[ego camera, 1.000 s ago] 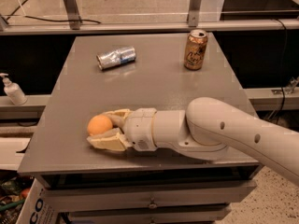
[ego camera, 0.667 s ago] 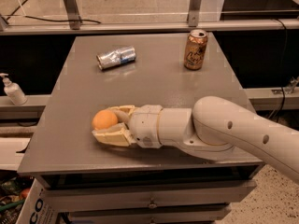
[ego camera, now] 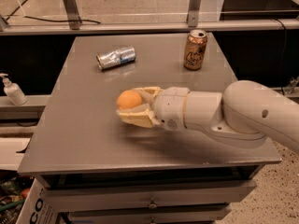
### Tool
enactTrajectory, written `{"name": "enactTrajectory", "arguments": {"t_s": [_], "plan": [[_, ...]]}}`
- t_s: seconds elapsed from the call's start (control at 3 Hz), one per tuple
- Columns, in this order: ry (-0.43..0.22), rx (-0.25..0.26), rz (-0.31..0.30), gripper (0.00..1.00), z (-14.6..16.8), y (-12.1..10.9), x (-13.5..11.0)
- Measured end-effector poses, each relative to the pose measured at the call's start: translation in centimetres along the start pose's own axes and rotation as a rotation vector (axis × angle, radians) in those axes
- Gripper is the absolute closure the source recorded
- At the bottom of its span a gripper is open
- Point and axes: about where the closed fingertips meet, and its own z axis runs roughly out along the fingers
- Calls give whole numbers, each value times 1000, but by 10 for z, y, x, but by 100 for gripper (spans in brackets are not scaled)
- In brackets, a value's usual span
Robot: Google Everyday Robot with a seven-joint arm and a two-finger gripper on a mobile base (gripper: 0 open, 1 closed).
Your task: Move orange near orange can
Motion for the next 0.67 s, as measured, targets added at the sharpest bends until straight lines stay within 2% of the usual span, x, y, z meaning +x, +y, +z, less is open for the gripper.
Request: {"name": "enactTrajectory", "arguments": {"t_s": [0.33, 0.67], "plan": [[44, 82, 7, 100, -43, -32, 8], [44, 82, 7, 100, -43, -32, 8]]}}
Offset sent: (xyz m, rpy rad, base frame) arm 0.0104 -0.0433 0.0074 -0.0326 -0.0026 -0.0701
